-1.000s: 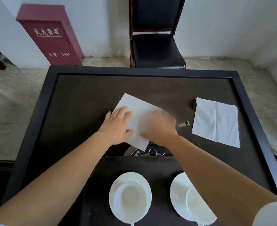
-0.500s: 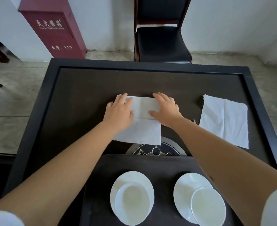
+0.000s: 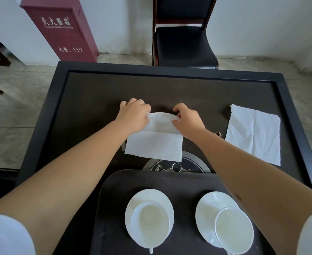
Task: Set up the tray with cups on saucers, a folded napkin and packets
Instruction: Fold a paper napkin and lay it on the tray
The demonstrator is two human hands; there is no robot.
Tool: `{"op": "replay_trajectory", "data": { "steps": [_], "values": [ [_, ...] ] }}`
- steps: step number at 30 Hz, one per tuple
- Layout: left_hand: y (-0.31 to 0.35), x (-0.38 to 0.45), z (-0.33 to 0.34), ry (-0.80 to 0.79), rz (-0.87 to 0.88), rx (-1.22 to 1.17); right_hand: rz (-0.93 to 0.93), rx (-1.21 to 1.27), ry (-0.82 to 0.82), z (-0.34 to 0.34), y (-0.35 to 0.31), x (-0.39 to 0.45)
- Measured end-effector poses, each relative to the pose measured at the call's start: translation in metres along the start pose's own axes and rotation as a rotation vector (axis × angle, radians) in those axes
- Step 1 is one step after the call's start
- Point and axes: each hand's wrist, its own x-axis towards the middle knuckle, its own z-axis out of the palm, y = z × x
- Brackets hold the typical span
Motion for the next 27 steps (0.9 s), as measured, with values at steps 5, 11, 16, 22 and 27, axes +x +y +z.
{"op": "replay_trajectory", "data": {
  "steps": [5, 11, 16, 22, 27],
  "values": [
    [-0.008, -0.028, -0.005, -0.023, 0.066, -0.11, -0.061, 0.016, 0.008, -0.006, -0.004, -0.021],
    [-0.01, -0.069, -0.01, -0.008, 0.161, -0.139, -0.191, -0.041, -0.038, -0.006, -0.001, -0.066],
    [-0.009, -0.098, -0.001, -0.068, 0.19, -0.136, -0.235, -0.189, -0.087, 0.005, 0.006, -0.093],
    [-0.008, -0.107, 0.005, -0.088, 0.173, -0.103, -0.347, -0.414, -0.096, 0.002, 0.013, -0.109],
    [-0.003, -0.09, 0.011, -0.097, 0.021, -0.103, -0.157, -0.248, 0.01, 0.005, 0.009, -0.093]
  ]
}}
